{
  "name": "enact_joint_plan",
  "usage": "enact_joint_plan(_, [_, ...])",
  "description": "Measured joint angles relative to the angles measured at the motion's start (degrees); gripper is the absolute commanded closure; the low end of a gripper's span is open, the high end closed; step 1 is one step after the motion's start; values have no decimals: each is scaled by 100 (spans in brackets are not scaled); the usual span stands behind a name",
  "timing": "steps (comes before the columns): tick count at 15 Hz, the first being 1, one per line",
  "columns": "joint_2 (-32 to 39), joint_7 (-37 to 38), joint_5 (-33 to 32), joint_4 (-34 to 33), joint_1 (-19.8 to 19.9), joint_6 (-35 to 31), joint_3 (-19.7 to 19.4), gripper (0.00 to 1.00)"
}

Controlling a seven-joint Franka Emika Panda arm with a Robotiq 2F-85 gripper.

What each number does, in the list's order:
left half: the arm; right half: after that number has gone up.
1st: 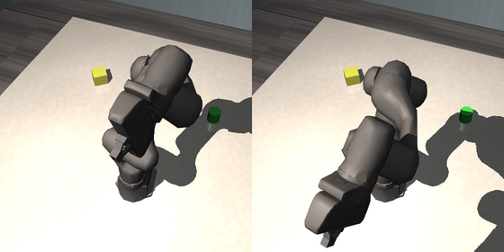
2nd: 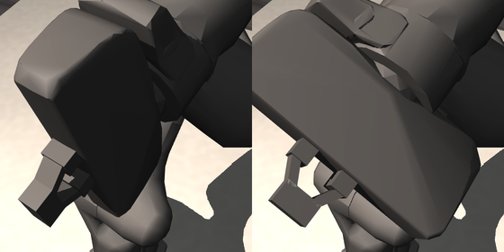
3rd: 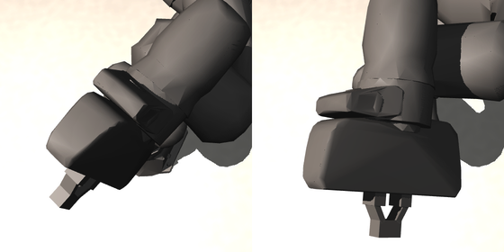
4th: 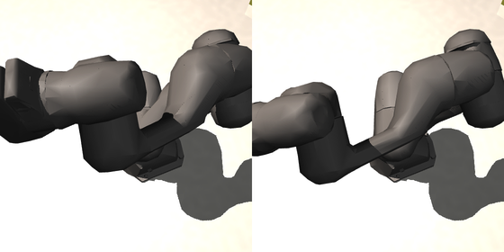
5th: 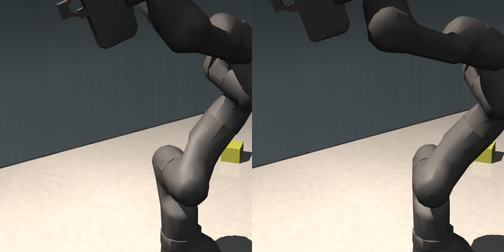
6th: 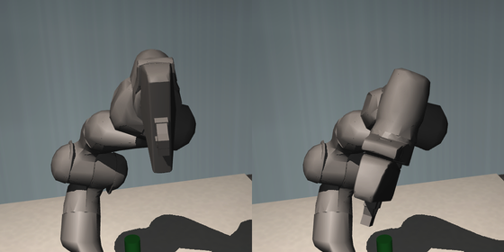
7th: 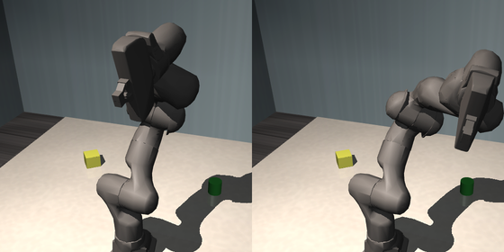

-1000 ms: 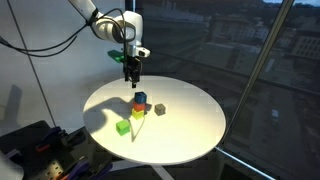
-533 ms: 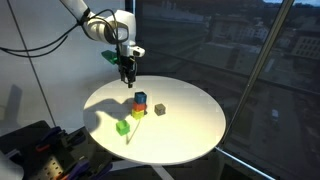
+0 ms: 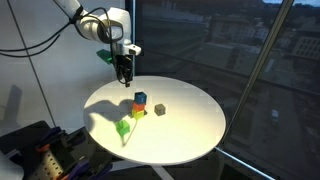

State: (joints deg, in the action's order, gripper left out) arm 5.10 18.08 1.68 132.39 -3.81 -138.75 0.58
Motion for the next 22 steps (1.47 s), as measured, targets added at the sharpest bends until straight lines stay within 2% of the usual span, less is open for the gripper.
enact_joint_plan(10, [-655,-20,0,448,0,43,22,0])
enact_joint_plan(17, [-1141,-47,10,729,1,539,42,0])
enact_joint_plan(22, [-1281,-66,15,830,2,613,44,0])
